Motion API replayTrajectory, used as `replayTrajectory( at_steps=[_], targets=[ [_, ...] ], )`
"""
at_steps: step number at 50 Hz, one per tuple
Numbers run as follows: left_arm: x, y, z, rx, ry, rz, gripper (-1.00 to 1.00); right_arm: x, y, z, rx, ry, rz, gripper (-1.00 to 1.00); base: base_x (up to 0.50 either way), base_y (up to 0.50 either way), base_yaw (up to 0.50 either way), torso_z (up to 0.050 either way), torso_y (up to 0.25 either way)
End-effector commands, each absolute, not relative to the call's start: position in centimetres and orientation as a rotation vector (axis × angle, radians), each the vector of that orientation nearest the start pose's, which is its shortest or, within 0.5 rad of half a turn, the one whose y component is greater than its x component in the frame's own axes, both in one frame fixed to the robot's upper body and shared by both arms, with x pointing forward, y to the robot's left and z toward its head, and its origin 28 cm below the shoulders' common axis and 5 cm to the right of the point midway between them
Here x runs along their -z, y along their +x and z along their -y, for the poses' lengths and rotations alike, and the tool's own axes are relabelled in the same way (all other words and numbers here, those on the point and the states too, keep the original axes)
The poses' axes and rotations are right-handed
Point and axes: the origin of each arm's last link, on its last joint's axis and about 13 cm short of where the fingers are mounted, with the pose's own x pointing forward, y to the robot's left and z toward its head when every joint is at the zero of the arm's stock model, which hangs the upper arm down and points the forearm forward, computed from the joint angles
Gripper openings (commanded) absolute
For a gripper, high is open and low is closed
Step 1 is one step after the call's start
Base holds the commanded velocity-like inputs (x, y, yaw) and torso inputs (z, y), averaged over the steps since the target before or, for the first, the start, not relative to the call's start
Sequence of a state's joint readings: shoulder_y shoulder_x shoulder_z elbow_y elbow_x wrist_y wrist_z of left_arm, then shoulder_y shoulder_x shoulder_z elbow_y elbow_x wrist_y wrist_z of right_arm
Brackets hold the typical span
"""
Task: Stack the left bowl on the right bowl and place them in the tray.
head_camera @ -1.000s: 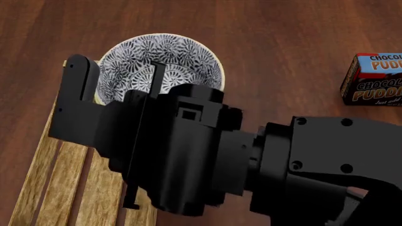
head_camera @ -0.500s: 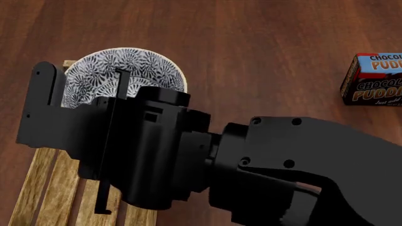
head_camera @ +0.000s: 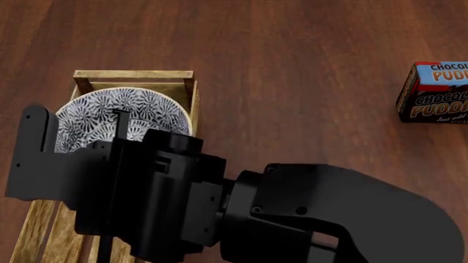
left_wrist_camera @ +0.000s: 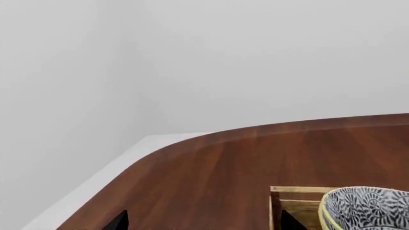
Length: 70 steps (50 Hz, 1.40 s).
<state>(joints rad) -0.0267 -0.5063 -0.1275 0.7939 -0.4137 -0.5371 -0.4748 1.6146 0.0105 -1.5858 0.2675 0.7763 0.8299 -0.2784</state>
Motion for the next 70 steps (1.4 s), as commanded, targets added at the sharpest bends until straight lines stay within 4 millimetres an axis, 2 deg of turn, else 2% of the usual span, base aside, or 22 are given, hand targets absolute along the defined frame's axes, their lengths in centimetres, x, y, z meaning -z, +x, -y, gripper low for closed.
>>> replayTrajectory(
  at_steps=[1,13,52,53,70],
  targets=[
    [-16.5,18.1,-27.5,-0.284,0.133,0.298,1.00,-23.8,34.1,-5.3,-1.118,-1.152,-0.318,-1.00,0.00,0.00,0.00,0.000,0.000],
    [-16.4,18.0,-27.3,-0.272,0.158,0.314,1.00,-22.1,34.2,-5.0,-1.127,-1.167,-0.361,-1.00,0.00,0.00,0.00,0.001,0.000],
    [-16.0,18.2,-27.5,-0.287,0.150,0.296,1.00,-20.5,35.4,-4.5,-1.189,-1.212,-0.375,-1.00,0.00,0.00,0.00,0.000,0.001],
    [-16.1,18.2,-27.5,-0.286,0.151,0.297,1.00,-20.5,35.4,-4.5,-1.188,-1.210,-0.373,1.00,0.00,0.00,0.00,0.000,0.000],
    [-16.1,17.9,-27.4,-0.281,0.145,0.304,1.00,-22.1,34.3,-5.2,-1.120,-1.252,-0.299,1.00,0.00,0.00,0.00,0.000,0.000]
  ],
)
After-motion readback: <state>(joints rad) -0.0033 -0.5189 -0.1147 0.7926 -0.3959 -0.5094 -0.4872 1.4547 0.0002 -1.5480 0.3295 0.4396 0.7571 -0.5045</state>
